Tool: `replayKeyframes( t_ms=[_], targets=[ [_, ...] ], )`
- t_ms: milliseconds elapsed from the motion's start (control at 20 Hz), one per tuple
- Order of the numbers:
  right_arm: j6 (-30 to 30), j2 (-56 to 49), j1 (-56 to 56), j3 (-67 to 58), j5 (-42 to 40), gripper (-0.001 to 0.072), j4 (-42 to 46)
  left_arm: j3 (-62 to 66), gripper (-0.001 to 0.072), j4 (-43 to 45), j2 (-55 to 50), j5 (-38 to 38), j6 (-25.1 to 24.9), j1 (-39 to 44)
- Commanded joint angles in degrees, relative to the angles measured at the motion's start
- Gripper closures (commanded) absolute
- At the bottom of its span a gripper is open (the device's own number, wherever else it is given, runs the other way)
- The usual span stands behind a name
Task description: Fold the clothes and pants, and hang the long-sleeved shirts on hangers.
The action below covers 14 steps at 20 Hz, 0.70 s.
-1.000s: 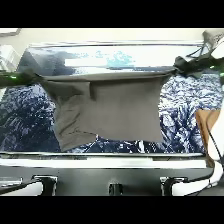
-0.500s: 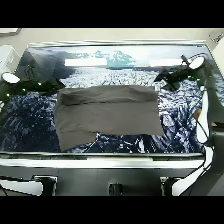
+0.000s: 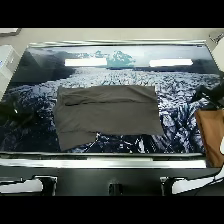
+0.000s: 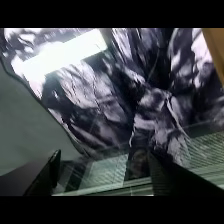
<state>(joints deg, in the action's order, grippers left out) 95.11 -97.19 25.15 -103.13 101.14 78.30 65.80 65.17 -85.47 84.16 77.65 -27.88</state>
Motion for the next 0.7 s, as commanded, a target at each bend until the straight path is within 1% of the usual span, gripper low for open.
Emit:
replayKeyframes(
  t_ms=[0, 100, 150, 400, 450, 500, 550, 600, 650],
  targets=[
    [-1.5, 3.2, 0.6, 6.6, 1.1, 0.0084, -0.1, -15.2, 0.0195, -10.0, 1.5, -6.5, -9.0, -1.8],
    [-1.9, 3.3, 0.3, 7.1, 1.2, 0.0085, -0.9, -17.8, 0.0196, -15.9, 0.3, -9.5, -12.6, -1.1],
    [-2.2, 3.4, 0.2, 7.1, 1.1, 0.0085, -1.3, -18.1, 0.0196, -17.3, -0.5, -10.2, -13.4, -0.6],
    [-3.0, 4.2, 0.2, 7.1, 0.9, 0.0085, -1.4, -18.1, 0.0196, -18.7, -3.3, -12.2, -13.4, 2.7],
    [-3.0, 4.3, 0.2, 7.1, 1.0, 0.0085, -1.3, -18.1, 0.0219, -18.7, -3.8, -12.3, -13.4, 3.5],
    [-3.1, 4.5, 0.2, 7.1, 0.9, 0.0085, -1.2, -18.1, 0.0323, -18.7, -4.1, -12.3, -13.4, 4.2],
    [-3.1, 4.5, 0.2, 7.1, 1.0, 0.0086, -1.1, -18.1, 0.0483, -18.7, -4.1, -12.2, -13.4, 4.4],
    [-3.1, 4.5, 0.2, 7.1, 1.4, 0.0107, -0.6, -18.0, 0.0659, -18.7, -4.0, -11.9, -13.4, 4.4],
    [-3.5, 4.6, 0.2, 7.5, 1.8, 0.0121, 0.2, -17.9, 0.0679, -18.7, -3.8, -11.6, -13.7, 4.3]
  ],
)
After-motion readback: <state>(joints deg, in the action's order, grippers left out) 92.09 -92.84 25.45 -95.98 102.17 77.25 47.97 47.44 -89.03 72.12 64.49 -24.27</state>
